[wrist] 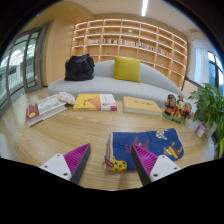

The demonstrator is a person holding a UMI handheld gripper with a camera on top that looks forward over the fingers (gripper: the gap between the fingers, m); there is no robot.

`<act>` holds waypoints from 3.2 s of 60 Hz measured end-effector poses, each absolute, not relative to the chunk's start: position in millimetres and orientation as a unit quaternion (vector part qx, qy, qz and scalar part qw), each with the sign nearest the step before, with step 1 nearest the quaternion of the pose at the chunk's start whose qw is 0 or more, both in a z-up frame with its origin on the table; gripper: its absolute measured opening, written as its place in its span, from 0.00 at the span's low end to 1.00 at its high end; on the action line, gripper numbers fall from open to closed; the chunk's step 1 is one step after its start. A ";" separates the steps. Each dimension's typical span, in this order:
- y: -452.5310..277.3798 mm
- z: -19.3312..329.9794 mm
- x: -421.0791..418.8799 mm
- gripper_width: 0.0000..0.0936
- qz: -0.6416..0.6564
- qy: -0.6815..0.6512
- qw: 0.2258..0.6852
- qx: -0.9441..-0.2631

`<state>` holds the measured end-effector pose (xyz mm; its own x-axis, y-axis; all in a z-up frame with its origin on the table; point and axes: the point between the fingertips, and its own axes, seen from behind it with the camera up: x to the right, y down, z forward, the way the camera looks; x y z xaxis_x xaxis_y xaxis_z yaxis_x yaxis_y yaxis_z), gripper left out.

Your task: Fold towel

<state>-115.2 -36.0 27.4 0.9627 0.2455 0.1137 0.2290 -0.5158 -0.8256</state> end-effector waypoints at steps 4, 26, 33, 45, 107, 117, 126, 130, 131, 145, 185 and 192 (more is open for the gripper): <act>-21.4 11.2 -114.4 0.91 0.009 -0.128 0.460 -0.878; -3.5 -17.4 -120.2 0.60 0.028 -0.117 0.441 -0.889; 0.5 -17.9 -112.9 0.22 0.004 -0.124 0.432 -0.893; -1.3 -15.2 -108.0 0.04 -0.032 -0.173 0.438 -0.882; 29.8 23.1 -51.2 0.06 0.176 0.024 0.422 -0.889; 37.9 22.5 -14.1 0.45 0.097 -0.002 0.455 -0.885; 42.8 36.1 42.3 0.91 -0.033 -0.030 0.482 -0.875; 38.4 46.3 48.0 0.92 -0.055 -0.039 0.491 -0.869; 36.4 49.2 48.4 0.91 -0.056 -0.039 0.493 -0.867; -14.3 105.2 72.1 0.91 -0.102 -0.020 0.512 -0.853; -209.5 207.5 30.7 0.91 -0.073 -0.018 0.536 -0.841; -228.8 207.2 21.3 0.91 -0.068 -0.019 0.537 -0.841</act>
